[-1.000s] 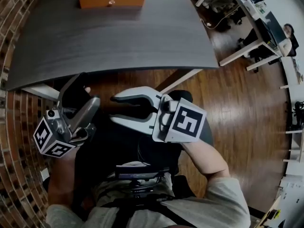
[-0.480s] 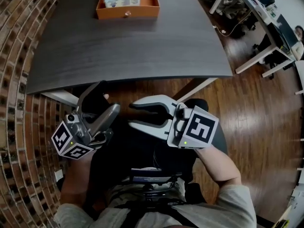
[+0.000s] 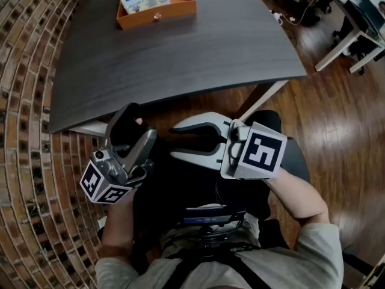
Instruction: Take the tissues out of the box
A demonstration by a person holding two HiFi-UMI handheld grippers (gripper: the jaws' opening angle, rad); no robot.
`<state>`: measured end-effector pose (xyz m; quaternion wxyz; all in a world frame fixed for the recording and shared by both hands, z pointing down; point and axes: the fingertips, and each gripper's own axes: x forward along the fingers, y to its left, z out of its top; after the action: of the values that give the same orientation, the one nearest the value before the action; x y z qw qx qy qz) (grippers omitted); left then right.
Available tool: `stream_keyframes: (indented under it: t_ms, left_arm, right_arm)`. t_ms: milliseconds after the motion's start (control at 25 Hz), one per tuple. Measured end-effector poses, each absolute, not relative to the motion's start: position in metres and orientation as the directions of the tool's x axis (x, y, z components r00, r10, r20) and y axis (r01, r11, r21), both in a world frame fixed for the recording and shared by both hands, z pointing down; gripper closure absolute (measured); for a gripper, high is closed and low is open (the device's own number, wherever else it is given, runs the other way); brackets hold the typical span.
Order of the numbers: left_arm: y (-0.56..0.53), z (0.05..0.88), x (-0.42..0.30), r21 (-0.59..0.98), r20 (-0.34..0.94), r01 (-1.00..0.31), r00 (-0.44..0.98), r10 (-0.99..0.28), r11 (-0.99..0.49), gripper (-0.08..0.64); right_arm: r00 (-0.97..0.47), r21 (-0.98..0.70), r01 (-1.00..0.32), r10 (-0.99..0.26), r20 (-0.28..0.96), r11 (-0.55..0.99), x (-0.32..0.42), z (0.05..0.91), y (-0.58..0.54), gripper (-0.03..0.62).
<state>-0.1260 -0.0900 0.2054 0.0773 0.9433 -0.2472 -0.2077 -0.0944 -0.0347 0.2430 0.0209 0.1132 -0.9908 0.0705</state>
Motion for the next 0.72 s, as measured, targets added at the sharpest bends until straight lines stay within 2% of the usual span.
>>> stream_keyframes:
  t_ms: [320,560,720]
  left_arm:
    - [-0.105,0.182,-0.129,0.135,-0.312,-0.501,0.798,-0.516,-0.855,0.307]
    - [-0.115,0.160,-0.105,-0.067,-0.228,-0.477,0.863,-0.452,-0.876,0.307]
    - [-0.129,0.161,-0.112,-0.235,-0.148,-0.484,0.875,-0.461,-0.843,0.307]
  right_arm:
    - [-0.974,-0.140,-0.224,-0.219,0.053,0.964,-0.094,0.241,-0.039,0.451]
    - [-0.976,-0.097,-0.214,-0.209,0.055,0.972,-0.095,0.241,-0.039,0.451]
    - [-0.977,-0.071,-0.211,-0.208,0.047,0.975,-0.096,0.240,-0.040,0.451]
